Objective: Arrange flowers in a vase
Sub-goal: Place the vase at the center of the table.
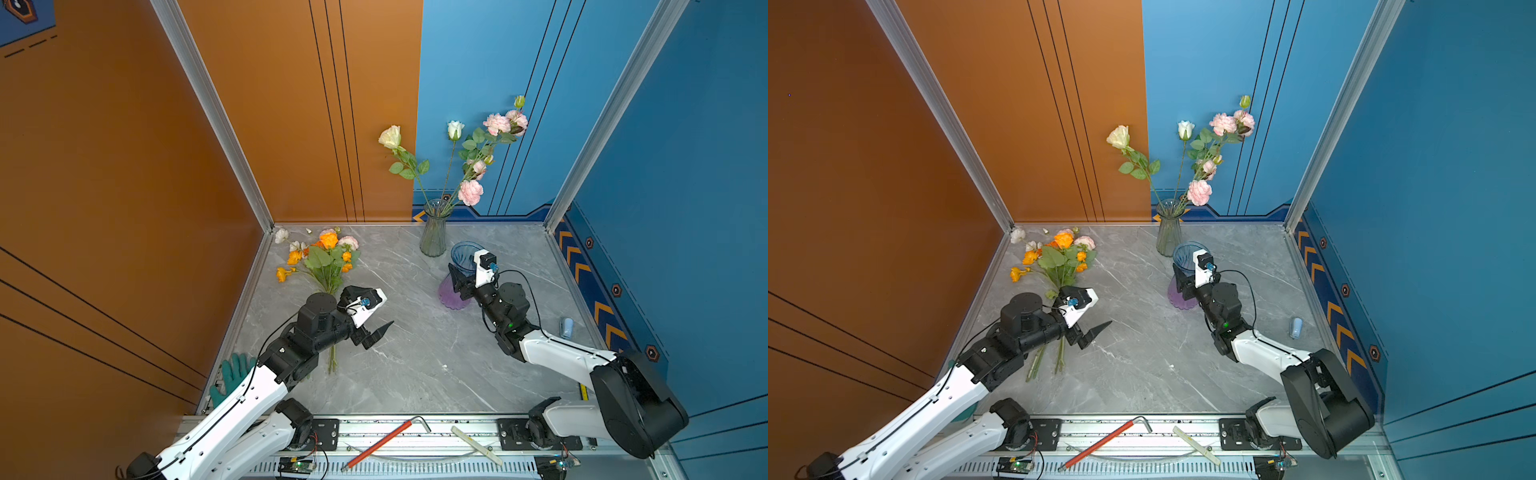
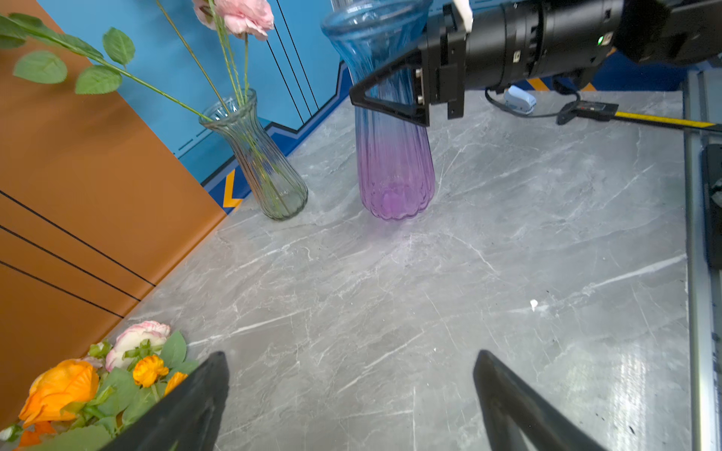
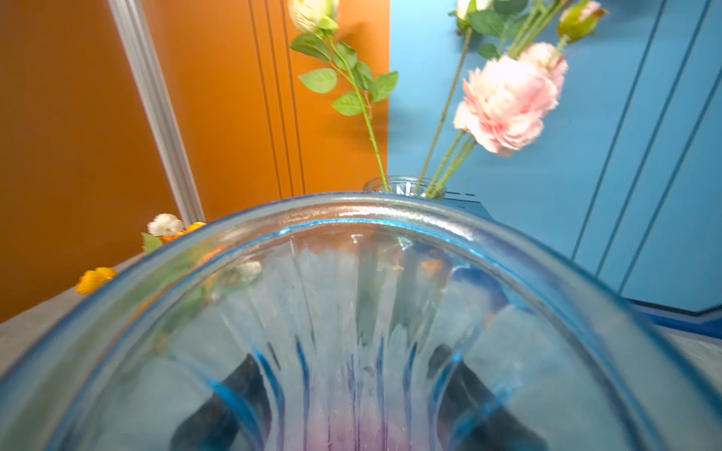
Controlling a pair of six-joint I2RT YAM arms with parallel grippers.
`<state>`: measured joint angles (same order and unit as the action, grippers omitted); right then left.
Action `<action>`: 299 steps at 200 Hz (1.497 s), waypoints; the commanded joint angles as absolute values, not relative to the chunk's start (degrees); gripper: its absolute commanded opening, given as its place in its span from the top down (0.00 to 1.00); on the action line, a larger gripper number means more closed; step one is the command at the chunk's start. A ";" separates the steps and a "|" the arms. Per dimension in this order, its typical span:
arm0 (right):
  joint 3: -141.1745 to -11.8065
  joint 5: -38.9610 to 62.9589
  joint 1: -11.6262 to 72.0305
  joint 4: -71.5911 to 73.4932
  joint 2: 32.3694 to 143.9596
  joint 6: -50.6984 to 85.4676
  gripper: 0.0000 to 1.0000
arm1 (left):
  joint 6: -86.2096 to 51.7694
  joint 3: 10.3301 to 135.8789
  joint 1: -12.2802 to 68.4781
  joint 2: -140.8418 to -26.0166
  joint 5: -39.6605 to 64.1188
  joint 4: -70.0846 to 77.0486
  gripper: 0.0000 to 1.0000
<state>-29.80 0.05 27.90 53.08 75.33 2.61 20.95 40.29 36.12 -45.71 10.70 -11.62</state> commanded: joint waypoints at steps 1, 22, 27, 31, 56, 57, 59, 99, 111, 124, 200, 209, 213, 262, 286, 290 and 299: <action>-30.50 1.43 31.34 58.65 72.80 4.35 0.54 | 13.59 46.61 39.58 -46.26 3.84 -20.95 0.02; -31.13 3.70 34.69 60.33 75.05 4.33 0.54 | 2.54 49.62 41.51 -45.81 5.05 -26.21 0.02; -31.52 4.38 35.39 60.40 75.79 4.39 0.54 | 0.55 50.32 41.64 -45.86 6.52 -27.76 0.02; -31.82 4.96 35.90 60.32 76.31 4.44 0.54 | -0.84 50.99 41.65 -46.04 7.47 -29.14 0.02; -33.28 7.38 38.55 60.94 79.60 4.47 0.55 | -9.12 53.80 41.62 -45.91 7.02 -37.81 0.02; -33.30 7.51 38.61 61.05 79.70 4.48 0.55 | -9.44 53.84 41.64 -45.85 6.94 -38.07 0.02; -33.42 7.61 38.77 61.14 79.95 4.41 0.55 | -9.90 53.87 41.65 -45.76 6.77 -38.48 0.02; -32.81 7.75 42.16 61.44 80.62 3.62 0.55 | -17.44 54.81 39.53 -43.33 -1.46 -46.64 0.02; -32.86 8.03 42.77 60.36 80.67 3.52 0.56 | -18.42 54.86 38.36 -43.18 -2.17 -48.45 0.02; -33.05 7.44 43.64 59.22 80.60 3.27 0.56 | -20.08 53.90 37.65 -42.47 -2.92 -48.86 0.02; -31.24 6.09 45.62 63.51 84.80 3.03 0.56 | -23.29 53.38 35.28 -42.99 -5.11 -49.13 0.02; -31.14 6.02 45.74 63.62 85.10 2.76 0.56 | -22.63 53.46 35.25 -43.38 -4.57 -49.16 0.02; -30.99 5.95 45.79 63.93 85.27 2.64 0.56 | -22.51 53.52 35.24 -43.48 -4.64 -49.22 0.02; -28.68 5.72 46.19 72.15 89.34 2.64 0.51 | -22.59 53.74 34.99 -45.40 -5.10 -50.69 0.02; -28.27 4.95 46.44 74.53 91.29 2.63 0.47 | -22.50 53.70 34.67 -45.70 -5.45 -50.70 0.02; -28.22 4.80 46.49 74.33 91.37 2.57 0.45 | -22.35 53.77 34.59 -45.70 -5.36 -50.76 0.02; -28.37 4.30 46.62 73.44 91.36 2.62 0.40 | -22.20 53.88 34.39 -45.70 -5.12 -50.71 0.02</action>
<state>-28.32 6.00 46.11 66.30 91.37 2.74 -22.52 53.36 35.18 -45.87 -4.05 -49.21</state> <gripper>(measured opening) 0.695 0.980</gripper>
